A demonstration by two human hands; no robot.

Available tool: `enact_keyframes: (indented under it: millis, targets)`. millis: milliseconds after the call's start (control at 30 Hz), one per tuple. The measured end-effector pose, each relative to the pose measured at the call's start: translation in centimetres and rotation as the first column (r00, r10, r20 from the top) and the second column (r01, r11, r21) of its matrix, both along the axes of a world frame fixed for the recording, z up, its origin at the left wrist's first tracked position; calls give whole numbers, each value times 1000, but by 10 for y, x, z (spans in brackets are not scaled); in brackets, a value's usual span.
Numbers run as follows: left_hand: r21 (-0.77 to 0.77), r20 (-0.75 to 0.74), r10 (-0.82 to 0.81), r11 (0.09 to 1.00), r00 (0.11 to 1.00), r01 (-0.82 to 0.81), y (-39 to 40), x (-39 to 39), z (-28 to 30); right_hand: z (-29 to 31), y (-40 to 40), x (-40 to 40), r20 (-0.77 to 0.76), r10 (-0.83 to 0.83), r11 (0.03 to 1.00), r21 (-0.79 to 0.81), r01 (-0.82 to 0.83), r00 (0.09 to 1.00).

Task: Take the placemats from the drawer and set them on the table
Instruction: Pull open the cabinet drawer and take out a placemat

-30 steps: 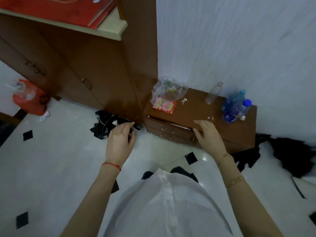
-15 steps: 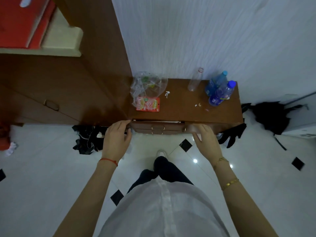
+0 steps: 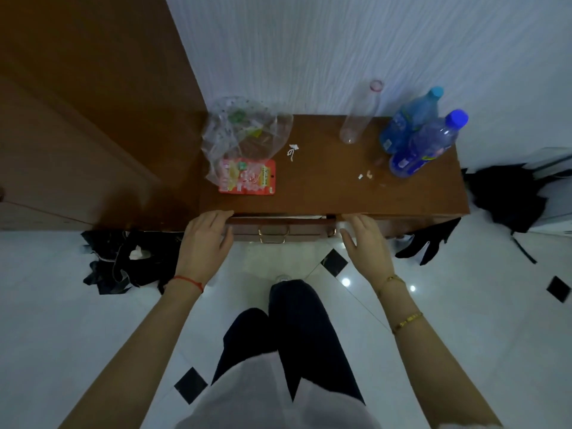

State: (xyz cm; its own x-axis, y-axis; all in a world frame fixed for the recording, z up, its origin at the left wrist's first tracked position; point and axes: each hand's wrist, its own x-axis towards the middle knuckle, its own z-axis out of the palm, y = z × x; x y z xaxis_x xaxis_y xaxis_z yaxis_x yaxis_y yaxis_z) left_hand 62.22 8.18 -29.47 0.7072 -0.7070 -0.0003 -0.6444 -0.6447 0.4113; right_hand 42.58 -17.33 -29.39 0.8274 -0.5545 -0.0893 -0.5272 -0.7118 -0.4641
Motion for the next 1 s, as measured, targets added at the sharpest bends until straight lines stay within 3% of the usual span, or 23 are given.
enact_keyframes:
  millis: [233,433,633,1000]
  targets:
    - [20,103,-42,999,994,40,2,19,-152,-152,-14,11,61,36,997,-77,-31,998]
    - [-29,242,-38,999,970,46,7,40,-233,-234,-22,19,126,76,949,-313,-33,989]
    - [-117,371,-19,991,928,67,5,49,-263,-265,-18,23,278,41,904,-419,83,960]
    - [-220,377,-16,970,926,107,27,30,-272,-276,8,0,395,16,906,-395,155,918]
